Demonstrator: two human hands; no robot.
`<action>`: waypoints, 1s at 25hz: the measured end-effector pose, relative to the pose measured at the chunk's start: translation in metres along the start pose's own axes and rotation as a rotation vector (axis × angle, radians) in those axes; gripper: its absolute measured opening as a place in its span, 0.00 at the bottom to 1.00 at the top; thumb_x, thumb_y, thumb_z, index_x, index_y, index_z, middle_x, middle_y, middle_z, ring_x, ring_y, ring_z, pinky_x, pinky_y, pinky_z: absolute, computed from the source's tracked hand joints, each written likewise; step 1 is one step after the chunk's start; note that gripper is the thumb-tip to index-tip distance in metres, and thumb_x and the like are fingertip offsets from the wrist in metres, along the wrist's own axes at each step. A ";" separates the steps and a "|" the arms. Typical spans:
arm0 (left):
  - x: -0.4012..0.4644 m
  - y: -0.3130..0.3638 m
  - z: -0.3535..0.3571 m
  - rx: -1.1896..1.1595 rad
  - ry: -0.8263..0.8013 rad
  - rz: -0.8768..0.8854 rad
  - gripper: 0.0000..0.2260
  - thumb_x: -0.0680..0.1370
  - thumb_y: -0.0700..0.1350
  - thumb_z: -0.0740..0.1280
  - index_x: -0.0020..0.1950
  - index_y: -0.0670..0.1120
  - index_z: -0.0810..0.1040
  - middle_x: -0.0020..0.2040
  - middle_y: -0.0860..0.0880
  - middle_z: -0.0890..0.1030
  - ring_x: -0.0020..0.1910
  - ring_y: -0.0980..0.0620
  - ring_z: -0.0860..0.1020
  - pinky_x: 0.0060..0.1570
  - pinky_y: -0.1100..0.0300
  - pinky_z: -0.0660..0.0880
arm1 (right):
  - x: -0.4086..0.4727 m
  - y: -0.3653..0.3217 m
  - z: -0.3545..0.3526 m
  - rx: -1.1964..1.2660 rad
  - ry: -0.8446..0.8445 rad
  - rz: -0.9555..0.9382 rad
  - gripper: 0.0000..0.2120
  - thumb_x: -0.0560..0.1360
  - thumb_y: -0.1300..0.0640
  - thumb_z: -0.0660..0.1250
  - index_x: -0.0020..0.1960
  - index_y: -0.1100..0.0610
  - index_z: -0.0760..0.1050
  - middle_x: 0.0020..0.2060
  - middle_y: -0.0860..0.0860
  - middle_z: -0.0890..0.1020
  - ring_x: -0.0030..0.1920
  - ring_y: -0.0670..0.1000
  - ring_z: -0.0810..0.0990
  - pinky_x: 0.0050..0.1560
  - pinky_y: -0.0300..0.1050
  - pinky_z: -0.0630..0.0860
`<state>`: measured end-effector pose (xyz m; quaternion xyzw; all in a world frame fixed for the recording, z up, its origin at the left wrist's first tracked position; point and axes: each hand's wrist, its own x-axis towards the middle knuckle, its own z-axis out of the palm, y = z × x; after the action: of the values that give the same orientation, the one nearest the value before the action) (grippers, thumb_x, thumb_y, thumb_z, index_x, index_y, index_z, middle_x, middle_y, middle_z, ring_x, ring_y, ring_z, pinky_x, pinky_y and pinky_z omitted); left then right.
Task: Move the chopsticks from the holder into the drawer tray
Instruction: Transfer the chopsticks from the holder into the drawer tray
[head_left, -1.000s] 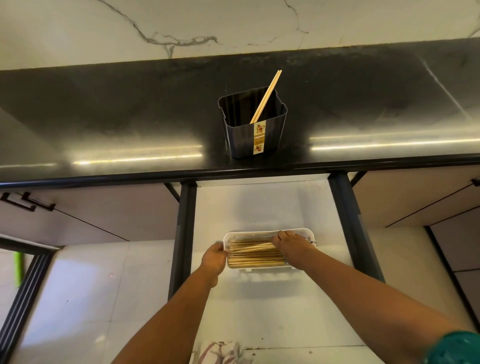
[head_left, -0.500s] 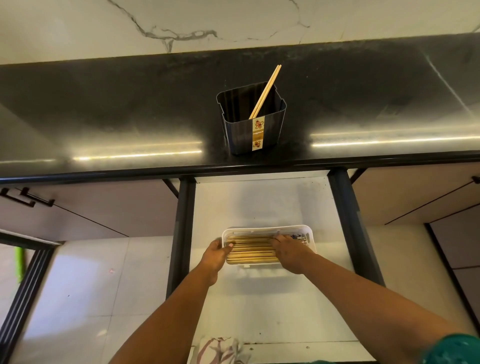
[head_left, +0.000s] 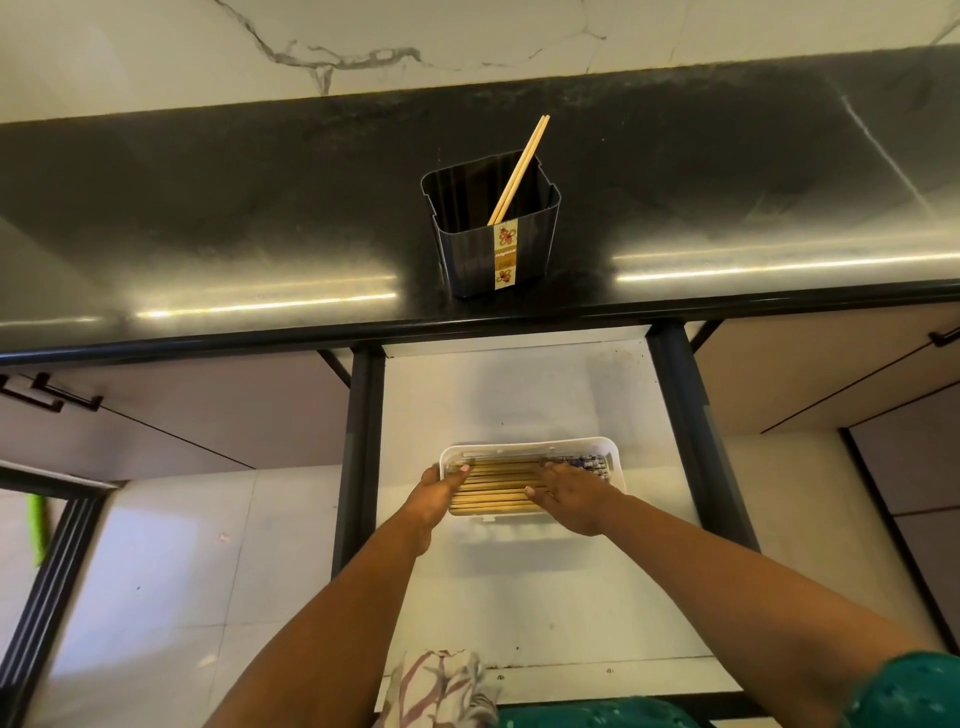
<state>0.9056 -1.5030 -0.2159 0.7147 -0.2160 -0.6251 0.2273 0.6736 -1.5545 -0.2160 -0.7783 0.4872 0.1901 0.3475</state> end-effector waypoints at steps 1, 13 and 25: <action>0.001 0.000 0.000 0.025 0.012 0.012 0.22 0.78 0.57 0.59 0.69 0.50 0.64 0.63 0.47 0.71 0.56 0.49 0.70 0.62 0.49 0.68 | -0.005 0.000 -0.001 0.004 0.092 -0.015 0.30 0.81 0.39 0.46 0.75 0.55 0.60 0.75 0.53 0.63 0.74 0.55 0.62 0.74 0.52 0.59; -0.001 0.009 0.003 -0.005 0.085 0.021 0.23 0.78 0.60 0.57 0.68 0.49 0.65 0.57 0.49 0.71 0.52 0.49 0.72 0.56 0.52 0.70 | -0.021 0.040 -0.024 1.549 0.293 0.543 0.29 0.80 0.38 0.48 0.69 0.56 0.68 0.64 0.59 0.77 0.62 0.61 0.75 0.68 0.60 0.68; -0.006 0.009 0.005 0.255 0.132 0.149 0.24 0.79 0.57 0.58 0.71 0.48 0.61 0.67 0.44 0.69 0.57 0.48 0.72 0.55 0.53 0.71 | -0.018 0.029 -0.027 0.984 0.446 0.564 0.24 0.82 0.42 0.49 0.71 0.56 0.62 0.66 0.60 0.70 0.59 0.59 0.74 0.59 0.52 0.71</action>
<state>0.8993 -1.5069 -0.2060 0.7593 -0.3306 -0.5258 0.1942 0.6389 -1.5708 -0.1965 -0.3885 0.7662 -0.1401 0.4922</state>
